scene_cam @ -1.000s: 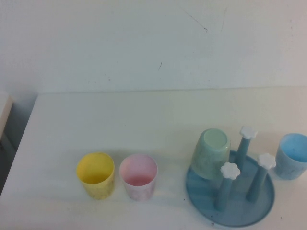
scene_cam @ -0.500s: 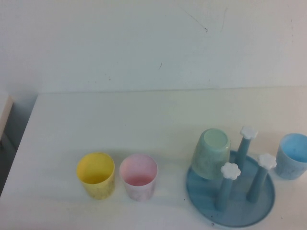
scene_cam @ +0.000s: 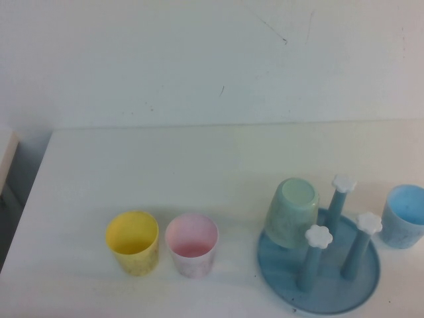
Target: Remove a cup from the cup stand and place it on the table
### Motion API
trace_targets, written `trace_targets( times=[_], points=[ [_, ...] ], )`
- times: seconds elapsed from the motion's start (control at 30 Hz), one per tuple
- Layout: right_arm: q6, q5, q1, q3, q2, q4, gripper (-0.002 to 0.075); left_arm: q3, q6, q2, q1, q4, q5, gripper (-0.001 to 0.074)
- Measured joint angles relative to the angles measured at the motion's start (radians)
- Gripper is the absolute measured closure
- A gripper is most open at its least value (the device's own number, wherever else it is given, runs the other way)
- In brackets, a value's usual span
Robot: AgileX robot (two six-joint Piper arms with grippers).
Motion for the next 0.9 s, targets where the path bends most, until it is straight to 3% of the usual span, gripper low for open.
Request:
trace_targets(
  times=[0.9],
  points=[
    [0.0,0.0,0.017,0.0,0.0,-0.005,0.0728,0.0,-0.008,0.0,0.0,0.0,0.0,0.0737]
  ],
)
